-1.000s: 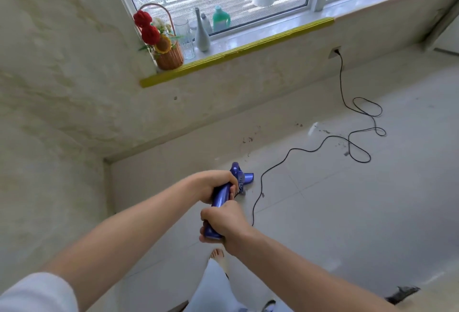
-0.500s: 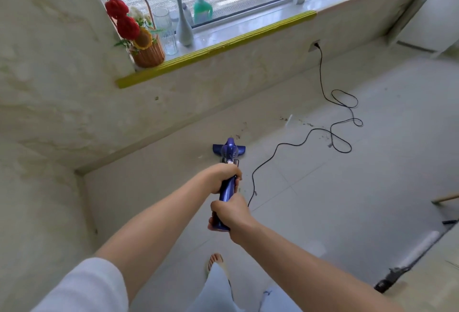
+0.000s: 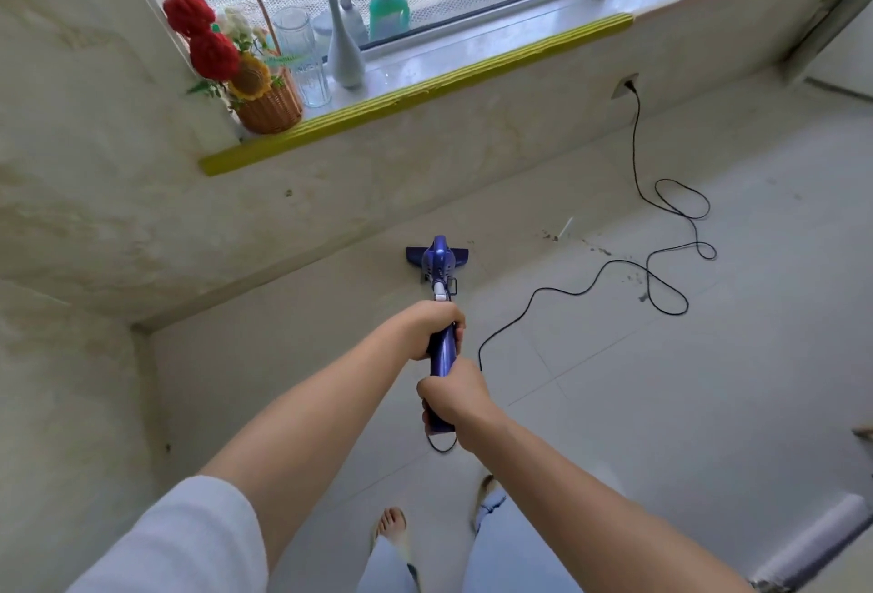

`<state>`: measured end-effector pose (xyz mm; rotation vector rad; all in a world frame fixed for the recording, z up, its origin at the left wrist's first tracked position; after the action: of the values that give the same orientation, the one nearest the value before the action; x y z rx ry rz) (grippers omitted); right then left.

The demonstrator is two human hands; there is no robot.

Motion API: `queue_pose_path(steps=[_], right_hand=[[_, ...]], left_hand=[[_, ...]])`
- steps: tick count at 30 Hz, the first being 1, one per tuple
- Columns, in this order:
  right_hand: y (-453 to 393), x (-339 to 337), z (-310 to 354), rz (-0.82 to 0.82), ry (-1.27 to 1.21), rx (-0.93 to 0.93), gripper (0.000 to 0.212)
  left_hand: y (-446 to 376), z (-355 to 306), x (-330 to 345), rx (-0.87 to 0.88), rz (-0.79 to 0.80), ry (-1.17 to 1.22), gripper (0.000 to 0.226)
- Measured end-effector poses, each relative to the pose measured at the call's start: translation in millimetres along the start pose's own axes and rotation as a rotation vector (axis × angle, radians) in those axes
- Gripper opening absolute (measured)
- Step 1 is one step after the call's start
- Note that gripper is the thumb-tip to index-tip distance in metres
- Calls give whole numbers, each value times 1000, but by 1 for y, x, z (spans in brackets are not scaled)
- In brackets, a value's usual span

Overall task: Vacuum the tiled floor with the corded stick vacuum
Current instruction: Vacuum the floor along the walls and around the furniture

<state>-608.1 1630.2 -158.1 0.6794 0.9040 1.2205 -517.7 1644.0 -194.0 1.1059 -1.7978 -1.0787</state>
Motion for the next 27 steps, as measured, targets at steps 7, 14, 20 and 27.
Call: queue_pose_path(steps=[7,14,20,27], right_hand=[[-57,-97,25,49,168,-41,29],[-82,-147,32,126,254,-39,29],[-79,-149,25,104,256,-49,29],[-37,-119,14,100,209,-47,27]], left_hand=[[-43,-54,69,67,-91,122,17],[-73,-74,105,90,-140,162,18],[-71,-70,108,113,-147,167,22],[-38,-41,90,95,-82,138,21]])
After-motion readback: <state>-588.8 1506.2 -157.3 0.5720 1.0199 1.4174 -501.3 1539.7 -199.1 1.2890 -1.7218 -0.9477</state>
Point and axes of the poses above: each hand's wrist, its own y-axis away from the middle knuckle, its own x-axis out of the palm, z = x × y, the point moved 8 cm from there along -y, towards the middle knuckle, and after that the axes turned 12 degrees about y, right-handed, at the moved point
